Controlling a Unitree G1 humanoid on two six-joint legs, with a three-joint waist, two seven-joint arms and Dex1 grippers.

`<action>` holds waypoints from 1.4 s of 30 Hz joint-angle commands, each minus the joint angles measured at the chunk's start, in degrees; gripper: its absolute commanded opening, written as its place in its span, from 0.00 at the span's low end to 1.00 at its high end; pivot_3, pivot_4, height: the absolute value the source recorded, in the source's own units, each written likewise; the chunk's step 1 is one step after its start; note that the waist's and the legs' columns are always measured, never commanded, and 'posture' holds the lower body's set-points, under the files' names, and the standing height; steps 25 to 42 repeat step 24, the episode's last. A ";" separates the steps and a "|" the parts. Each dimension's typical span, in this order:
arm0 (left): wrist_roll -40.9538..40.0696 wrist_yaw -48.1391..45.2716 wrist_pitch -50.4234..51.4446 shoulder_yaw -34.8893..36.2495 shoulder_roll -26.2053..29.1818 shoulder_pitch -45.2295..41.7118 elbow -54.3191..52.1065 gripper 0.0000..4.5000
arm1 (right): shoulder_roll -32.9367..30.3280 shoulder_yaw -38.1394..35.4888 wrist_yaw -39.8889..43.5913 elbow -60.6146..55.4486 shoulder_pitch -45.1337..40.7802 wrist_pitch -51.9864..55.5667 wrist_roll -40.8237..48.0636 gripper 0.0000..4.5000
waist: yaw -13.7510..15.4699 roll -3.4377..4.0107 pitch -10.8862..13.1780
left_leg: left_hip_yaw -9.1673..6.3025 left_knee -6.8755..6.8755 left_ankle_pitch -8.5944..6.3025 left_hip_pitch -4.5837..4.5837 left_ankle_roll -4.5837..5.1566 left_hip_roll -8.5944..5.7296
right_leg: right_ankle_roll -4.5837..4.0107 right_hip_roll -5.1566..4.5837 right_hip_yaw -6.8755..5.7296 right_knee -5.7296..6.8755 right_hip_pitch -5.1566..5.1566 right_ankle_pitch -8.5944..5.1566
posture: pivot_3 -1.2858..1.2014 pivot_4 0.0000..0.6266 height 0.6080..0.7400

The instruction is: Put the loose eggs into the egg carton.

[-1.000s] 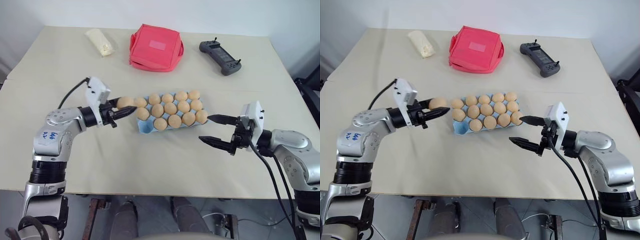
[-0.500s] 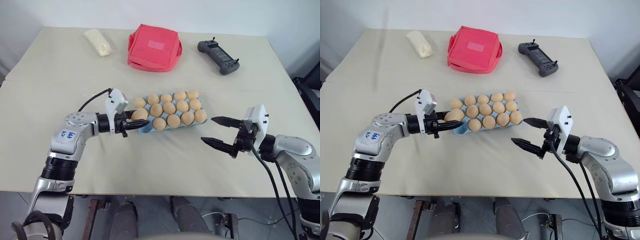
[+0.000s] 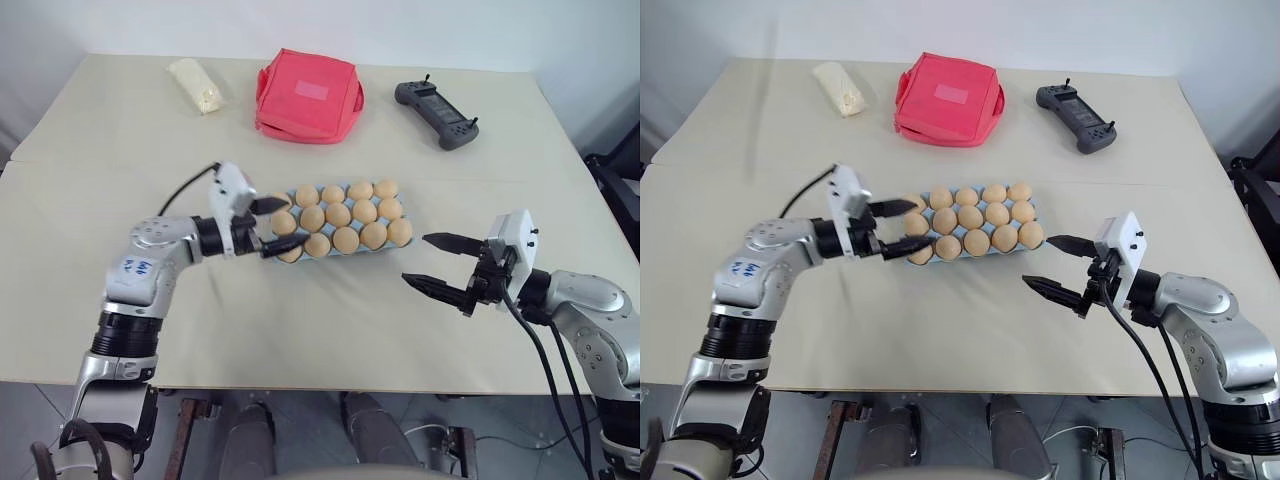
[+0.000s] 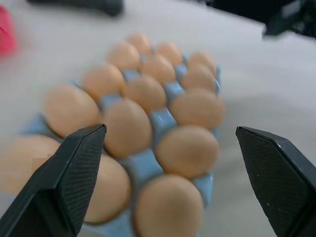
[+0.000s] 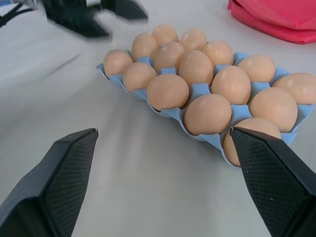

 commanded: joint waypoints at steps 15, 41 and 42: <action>-8.05 -9.87 -8.70 15.17 8.63 15.08 -3.64 1.00 | -2.50 -3.03 2.80 2.03 -0.61 -1.79 -0.05 1.00 | 0.03 0.00 0.00 | 0.03 0.05 -0.01 0.00 0.02 0.00 | -0.40 -0.03 0.01 -0.06 0.03 -0.21 | 0.52 0.24 1.00; -7.74 -10.54 -10.28 14.03 8.21 17.06 -4.78 1.00 | -2.72 -3.85 2.96 2.03 0.05 -2.23 -0.22 1.00 | -0.05 0.00 0.00 | 0.08 0.02 -0.02 0.00 0.03 0.01 | -0.40 -0.03 0.05 -0.07 0.02 -0.21 | 0.52 0.24 1.00; -7.74 -10.54 -10.28 14.03 8.21 17.06 -4.78 1.00 | -2.72 -3.85 2.96 2.03 0.05 -2.23 -0.22 1.00 | -0.05 0.00 0.00 | 0.08 0.02 -0.02 0.00 0.03 0.01 | -0.40 -0.03 0.05 -0.07 0.02 -0.21 | 0.52 0.24 1.00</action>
